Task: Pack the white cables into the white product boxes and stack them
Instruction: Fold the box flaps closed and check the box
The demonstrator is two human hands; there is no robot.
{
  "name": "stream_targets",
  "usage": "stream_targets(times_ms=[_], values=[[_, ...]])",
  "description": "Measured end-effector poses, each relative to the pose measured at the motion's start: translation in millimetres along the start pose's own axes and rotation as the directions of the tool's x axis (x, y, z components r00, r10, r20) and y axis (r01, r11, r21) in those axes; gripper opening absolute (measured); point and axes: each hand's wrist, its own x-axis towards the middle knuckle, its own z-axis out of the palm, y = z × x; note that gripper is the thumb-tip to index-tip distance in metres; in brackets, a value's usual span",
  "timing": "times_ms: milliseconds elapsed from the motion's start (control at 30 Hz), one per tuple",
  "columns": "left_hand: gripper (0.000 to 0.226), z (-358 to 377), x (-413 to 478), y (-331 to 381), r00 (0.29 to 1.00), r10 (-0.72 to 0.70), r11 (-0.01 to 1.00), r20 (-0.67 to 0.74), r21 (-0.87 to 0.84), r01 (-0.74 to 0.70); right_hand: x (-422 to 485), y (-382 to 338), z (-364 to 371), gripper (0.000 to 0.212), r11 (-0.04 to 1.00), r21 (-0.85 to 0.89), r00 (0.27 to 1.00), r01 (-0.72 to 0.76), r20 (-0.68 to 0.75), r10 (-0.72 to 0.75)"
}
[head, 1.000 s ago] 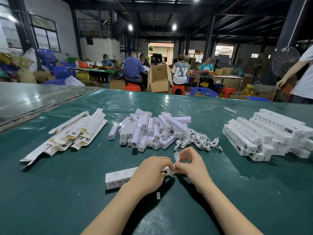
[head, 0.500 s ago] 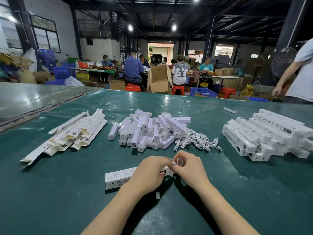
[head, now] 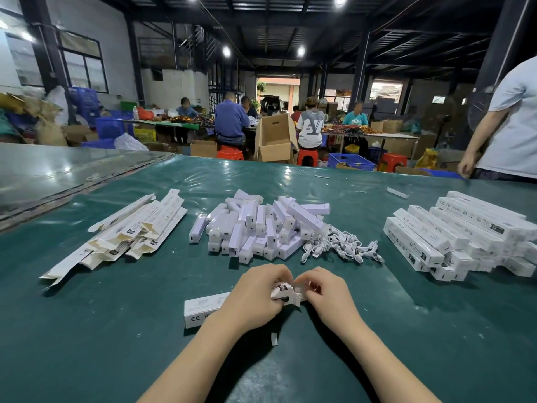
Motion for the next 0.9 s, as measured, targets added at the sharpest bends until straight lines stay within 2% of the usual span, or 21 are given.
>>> stream_targets(times_ms=[100,233,367,467,567,700,900], values=[[0.024,3,0,-1,1.0,0.009,0.999,0.003,0.051,-0.009,0,0,1,0.034,0.997,0.075,0.999,-0.027,-0.043,0.03],[0.028,3,-1,-2,1.0,0.001,0.988,-0.009,0.152,0.001,0,-1,4,0.04,0.972,0.207,0.977,-0.111,-0.156,0.145],[0.026,0,-2,-3,0.999,-0.035,0.986,-0.02,0.164,0.038,0,0,3,0.031,0.943,0.281,0.968,-0.178,-0.122,0.219],[0.024,0,-2,-3,0.998,-0.055,0.987,-0.032,0.147,0.059,-1,-3,0,0.03,0.922,0.361,0.983,-0.141,-0.06,0.173],[0.024,0,-3,-3,0.997,-0.07,0.99,-0.037,0.123,0.074,-3,-7,-4,0.033,0.946,0.317,0.997,-0.07,0.035,0.062],[0.024,0,-3,-3,0.996,-0.076,0.992,-0.038,0.102,0.08,-3,-5,-8,0.035,0.967,0.248,0.994,-0.05,0.109,0.023],[0.031,1,-2,-8,0.997,-0.08,0.995,0.007,0.063,0.08,-2,-3,-7,0.038,0.966,0.256,0.995,-0.018,0.099,-0.007]])
